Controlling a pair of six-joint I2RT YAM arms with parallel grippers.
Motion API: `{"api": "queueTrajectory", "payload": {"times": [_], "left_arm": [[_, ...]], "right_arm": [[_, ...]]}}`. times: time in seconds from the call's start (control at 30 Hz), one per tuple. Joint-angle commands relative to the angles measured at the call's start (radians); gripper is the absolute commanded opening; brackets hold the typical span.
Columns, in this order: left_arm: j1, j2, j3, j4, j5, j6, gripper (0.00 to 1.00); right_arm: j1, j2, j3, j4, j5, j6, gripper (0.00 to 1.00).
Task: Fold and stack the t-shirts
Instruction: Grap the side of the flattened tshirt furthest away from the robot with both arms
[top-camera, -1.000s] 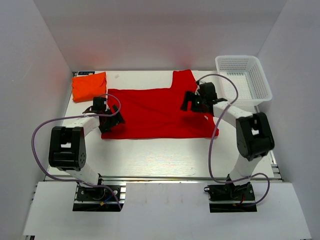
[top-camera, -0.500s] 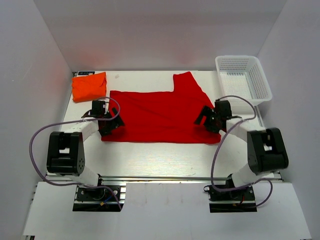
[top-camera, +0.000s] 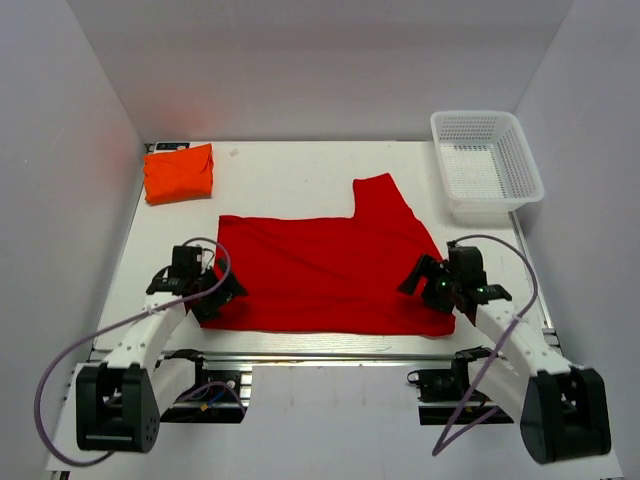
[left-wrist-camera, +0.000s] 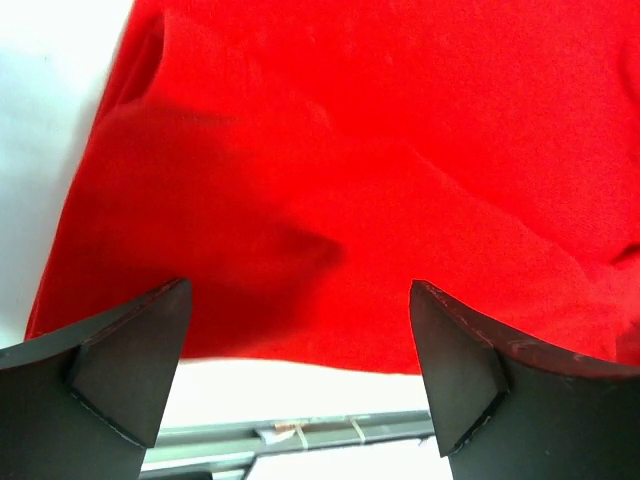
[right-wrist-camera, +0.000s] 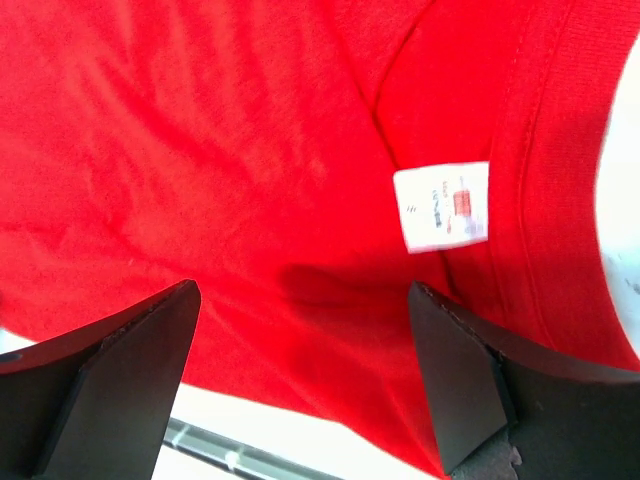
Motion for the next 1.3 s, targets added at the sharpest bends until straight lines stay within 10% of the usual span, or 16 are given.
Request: {"api": "queueTrajectory", "payload": {"times": [0.0,0.27,0.57,0.97,1.17,1.27], "left_arm": [[-0.006,-0.103,0.021,-0.054,0.012,-0.034,1.00],[0.003,0.000,0.275,0.102,-0.080,0.004,1.00],[0.018,0.602,0.619,0.148,-0.206,0.086,1.00],[0.037,0.957,0.864,0.233,-0.245,0.130,0.94],[0.046,0.991,0.877,0.256,-0.208,0.153,0.70],[0.046,0.991,0.855,0.266,-0.188,0.153,0.39]], "right_arm": [[0.006,-0.091,0.033,-0.016,-0.025,-0.077,0.90],[0.025,0.082,0.329,0.043,0.026,-0.223,0.90],[0.046,0.519,0.709,0.146,0.061,-0.372,0.90],[0.041,0.941,1.082,0.102,0.155,-0.482,0.90],[0.037,1.044,1.165,0.096,0.178,-0.464,0.90],[0.038,1.096,1.231,0.097,0.173,-0.456,0.90]]}}
